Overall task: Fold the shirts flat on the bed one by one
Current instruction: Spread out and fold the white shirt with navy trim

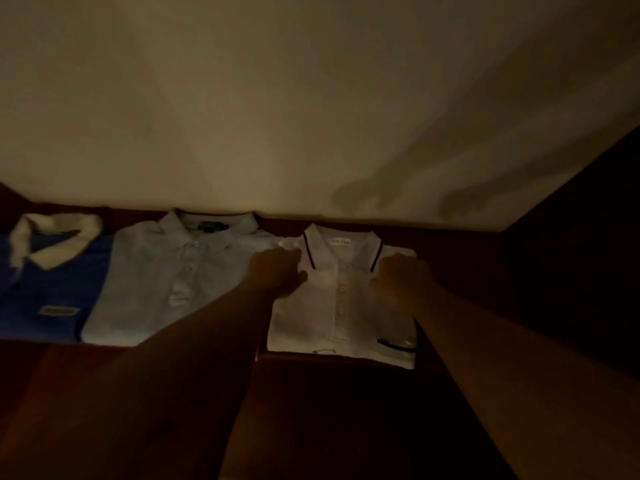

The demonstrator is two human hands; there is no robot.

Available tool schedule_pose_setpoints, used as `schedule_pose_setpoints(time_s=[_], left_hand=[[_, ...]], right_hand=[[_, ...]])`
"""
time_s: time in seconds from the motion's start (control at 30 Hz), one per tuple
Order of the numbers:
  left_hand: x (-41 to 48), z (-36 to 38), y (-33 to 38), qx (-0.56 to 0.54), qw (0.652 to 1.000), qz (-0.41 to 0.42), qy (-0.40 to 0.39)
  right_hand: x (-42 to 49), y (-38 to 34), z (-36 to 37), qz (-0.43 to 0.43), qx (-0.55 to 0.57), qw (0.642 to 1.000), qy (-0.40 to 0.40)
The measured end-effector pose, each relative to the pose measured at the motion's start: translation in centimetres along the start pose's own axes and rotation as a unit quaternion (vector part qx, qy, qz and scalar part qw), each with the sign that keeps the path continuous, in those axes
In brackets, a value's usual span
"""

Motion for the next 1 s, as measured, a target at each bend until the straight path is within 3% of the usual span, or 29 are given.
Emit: schedule_pose_setpoints(time_s=[0.1,0.2,0.5,0.73,1.0], left_hand=[[-3.7,-5.1,-3.4,-0.022,0.999,-0.032,0.027],[-7.8,-10.0,-7.9,-0.016,0.998,-0.067,0.005],[-23.3,-19.3,-24.2,-0.067,0.981,-0.181,-0.02],[-41.4,-17.0,-37.7,-0.16,0.923,-0.349,-0.013],[-64.2,-9.8,-48.7,-0.21,0.826,-0.522,-0.031]], right_hand=[[-2.6,-4.1,-6.4,-0.028,-0.007,0.999,0.039],[-5.2,-9.0,-12.3,-0.085,-0.033,0.993,0.082],[-12.6,-26.5,-23.3,-0.233,-0.087,0.967,0.061],[-19.3,-44.0,-22.4,-0.351,-0.095,0.931,0.021],[-31.5,-65.8,-18.1,-0.536,-0.181,0.825,0.012]])
Point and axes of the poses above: each hand's wrist, its own x-axis towards the middle knuckle, its own z-axis out of the palm, y = z × x, the point moved 1 cm from there along x, towards the middle knuckle, and after that the axes turned 13 degrees about -z, right-handed, at the moved point
